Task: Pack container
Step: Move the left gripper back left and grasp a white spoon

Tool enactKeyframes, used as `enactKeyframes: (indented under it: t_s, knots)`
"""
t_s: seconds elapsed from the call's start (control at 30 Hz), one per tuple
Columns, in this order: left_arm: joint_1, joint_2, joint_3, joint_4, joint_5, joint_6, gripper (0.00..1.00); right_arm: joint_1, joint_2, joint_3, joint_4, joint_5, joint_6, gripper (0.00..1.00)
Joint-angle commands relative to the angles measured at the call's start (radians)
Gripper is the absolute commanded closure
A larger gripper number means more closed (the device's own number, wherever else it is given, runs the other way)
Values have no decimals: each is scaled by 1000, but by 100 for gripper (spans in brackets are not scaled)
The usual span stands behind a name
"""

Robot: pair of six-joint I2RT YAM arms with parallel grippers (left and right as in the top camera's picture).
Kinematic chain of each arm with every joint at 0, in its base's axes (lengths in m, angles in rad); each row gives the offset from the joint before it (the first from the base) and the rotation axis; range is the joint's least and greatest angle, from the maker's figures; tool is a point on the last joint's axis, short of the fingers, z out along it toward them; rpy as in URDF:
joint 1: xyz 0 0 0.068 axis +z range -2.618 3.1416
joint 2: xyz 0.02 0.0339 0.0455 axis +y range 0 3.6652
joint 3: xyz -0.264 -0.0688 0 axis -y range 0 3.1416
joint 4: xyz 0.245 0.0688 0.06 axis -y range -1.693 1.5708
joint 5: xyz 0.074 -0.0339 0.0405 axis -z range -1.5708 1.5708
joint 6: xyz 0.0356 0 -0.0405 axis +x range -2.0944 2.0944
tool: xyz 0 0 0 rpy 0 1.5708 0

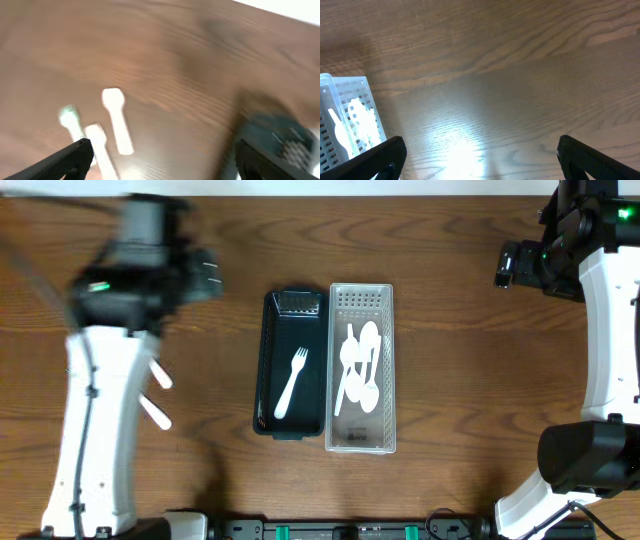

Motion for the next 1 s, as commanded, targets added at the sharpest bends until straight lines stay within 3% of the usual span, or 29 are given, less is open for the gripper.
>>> enactKeyframes:
  t_s: [0.0, 0.1, 0.27, 0.43, 0.97]
  knots:
    - [148, 59, -13, -9, 3, -37, 7, -5, 6, -6, -2, 13, -18, 1]
    - [259, 127, -13, -3, 35, -40, 7, -5, 6, -6, -2, 13, -18, 1]
    - [337, 275, -13, -3, 35, -82, 6, -5, 6, -6, -5, 13, -17, 1]
    - [361, 427, -15, -5, 38, -168, 7, -5, 6, -6, -8, 13, -18, 1]
    - [361, 631, -82, 142, 167, -128, 7, -5, 6, -6, -8, 10, -10, 1]
